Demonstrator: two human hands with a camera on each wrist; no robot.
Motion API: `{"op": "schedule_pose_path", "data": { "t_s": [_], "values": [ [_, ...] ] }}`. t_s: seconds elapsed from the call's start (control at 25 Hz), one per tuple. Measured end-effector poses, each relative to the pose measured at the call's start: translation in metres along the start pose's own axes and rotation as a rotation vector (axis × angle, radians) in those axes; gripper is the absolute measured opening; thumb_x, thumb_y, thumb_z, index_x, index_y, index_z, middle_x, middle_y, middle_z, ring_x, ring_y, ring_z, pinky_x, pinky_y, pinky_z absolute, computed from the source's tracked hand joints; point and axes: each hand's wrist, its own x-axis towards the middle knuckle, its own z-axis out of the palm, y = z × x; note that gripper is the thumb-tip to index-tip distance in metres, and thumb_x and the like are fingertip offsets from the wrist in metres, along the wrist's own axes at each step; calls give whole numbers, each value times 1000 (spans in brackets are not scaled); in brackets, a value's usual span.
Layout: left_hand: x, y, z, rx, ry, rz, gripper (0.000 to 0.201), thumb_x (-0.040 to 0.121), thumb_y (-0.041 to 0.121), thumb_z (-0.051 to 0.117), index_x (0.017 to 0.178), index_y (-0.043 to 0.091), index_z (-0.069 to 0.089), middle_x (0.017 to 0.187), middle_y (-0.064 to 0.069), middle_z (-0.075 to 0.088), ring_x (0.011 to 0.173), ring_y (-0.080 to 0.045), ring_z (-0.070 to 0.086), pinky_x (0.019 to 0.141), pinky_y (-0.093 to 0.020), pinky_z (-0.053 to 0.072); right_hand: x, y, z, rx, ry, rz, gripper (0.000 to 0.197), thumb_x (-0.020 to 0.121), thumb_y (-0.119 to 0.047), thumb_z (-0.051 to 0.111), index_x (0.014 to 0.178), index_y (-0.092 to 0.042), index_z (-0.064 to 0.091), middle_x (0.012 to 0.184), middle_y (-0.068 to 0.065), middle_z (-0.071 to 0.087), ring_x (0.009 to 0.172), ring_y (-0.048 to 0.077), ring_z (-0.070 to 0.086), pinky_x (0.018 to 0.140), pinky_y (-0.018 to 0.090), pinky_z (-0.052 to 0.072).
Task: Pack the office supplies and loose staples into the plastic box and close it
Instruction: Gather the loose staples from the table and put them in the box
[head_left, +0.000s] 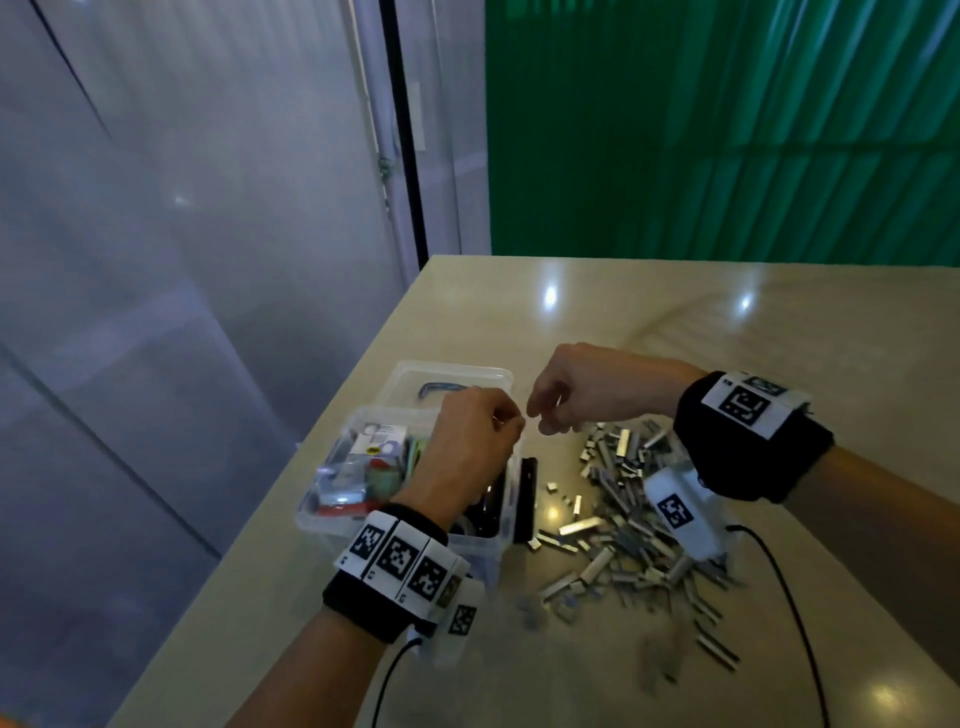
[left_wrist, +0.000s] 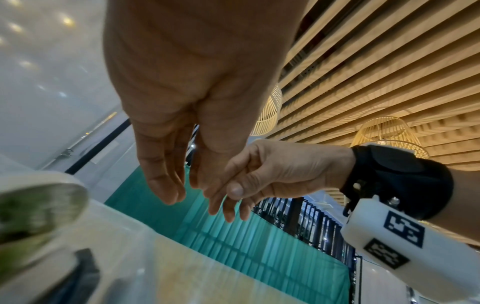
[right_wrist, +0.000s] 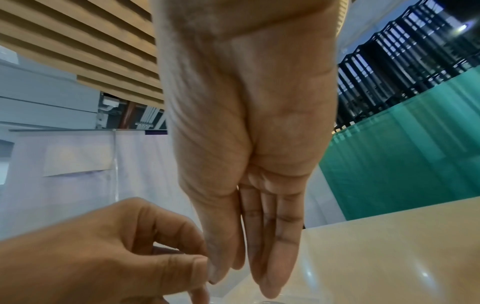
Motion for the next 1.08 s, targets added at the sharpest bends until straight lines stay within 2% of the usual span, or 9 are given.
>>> {"op": "schedule_pose_path", "data": {
  "t_s": [0.08, 0.24, 0.36, 0.44, 0.52, 0.64, 0.72, 0.88, 1.08],
  "values": [
    [2, 23, 17, 12, -51, 41, 11, 89, 16, 67, 90, 10, 76, 85, -2, 74, 71, -9, 65, 63, -8, 46, -21, 29, -3, 25, 9, 46, 16, 88, -22, 75, 104, -22, 76, 83, -5, 76, 73, 10, 73, 72, 29, 61],
    [-1, 55, 67, 152, -273, 55, 17, 89, 20, 66, 98, 10, 76, 96, -9, 73, 88, -23, 67, 80, -29, 54, -52, 88, 20, 52, -51, 149, 9, 91, -19, 72, 86, -24, 78, 74, -6, 74, 62, 5, 67, 61, 24, 54],
    [-10, 58, 115, 290, -527, -38, 32, 87, 27, 71, 112, 9, 69, 111, -13, 65, 104, -29, 63, 84, -33, 51, -66, 123, 57, -45, -150, 237, 11, 91, -23, 73, 102, -25, 74, 78, -12, 66, 61, 1, 56, 61, 20, 43],
    [-17, 51, 138, 368, -611, -88, 49, 85, 32, 73, 126, 10, 59, 124, -15, 57, 119, -34, 54, 96, -41, 48, -69, 142, 84, -116, -177, 278, 50, 86, -37, 77, 131, -23, 61, 110, -6, 65, 90, 11, 58, 74, 23, 39],
    [-24, 40, 152, 396, -634, -187, 69, 81, 36, 76, 137, 14, 44, 133, -16, 46, 127, -39, 43, 101, -47, 42, -70, 155, 107, -96, -172, 312, 84, 78, -47, 82, 149, -29, 40, 143, 1, 52, 122, 23, 53, 90, 30, 42],
    [-31, 25, 165, 421, -626, -246, 84, 72, 46, 81, 138, 19, 36, 135, -14, 38, 127, -40, 37, 100, -53, 42, -71, 158, 127, -133, -193, 363, 107, 74, -53, 82, 157, -37, 16, 156, 8, 32, 140, 35, 34, 109, 47, 39],
    [-32, 19, 174, 430, -590, -255, 79, 74, 45, 79, 136, 20, 38, 134, -11, 37, 127, -39, 36, 99, -54, 42, -69, 154, 131, -139, -166, 359, 100, 80, -43, 81, 157, -33, 19, 155, 11, 31, 140, 36, 32, 109, 48, 39],
    [-29, 16, 183, 406, -492, -255, 45, 88, 29, 65, 128, 19, 47, 131, -11, 38, 126, -38, 37, 98, -54, 45, -65, 151, 133, -142, -62, 310, 68, 84, -30, 77, 142, -24, 43, 137, 12, 45, 124, 34, 49, 96, 41, 46],
    [-21, 11, 186, 287, -457, -247, 34, 83, 13, 66, 116, 19, 60, 122, -12, 47, 113, -38, 51, 94, -46, 49, -67, 148, 131, -69, 51, 238, 34, 90, -11, 62, 123, -18, 61, 122, 9, 59, 109, 29, 60, 82, 35, 48]
  ]
}}
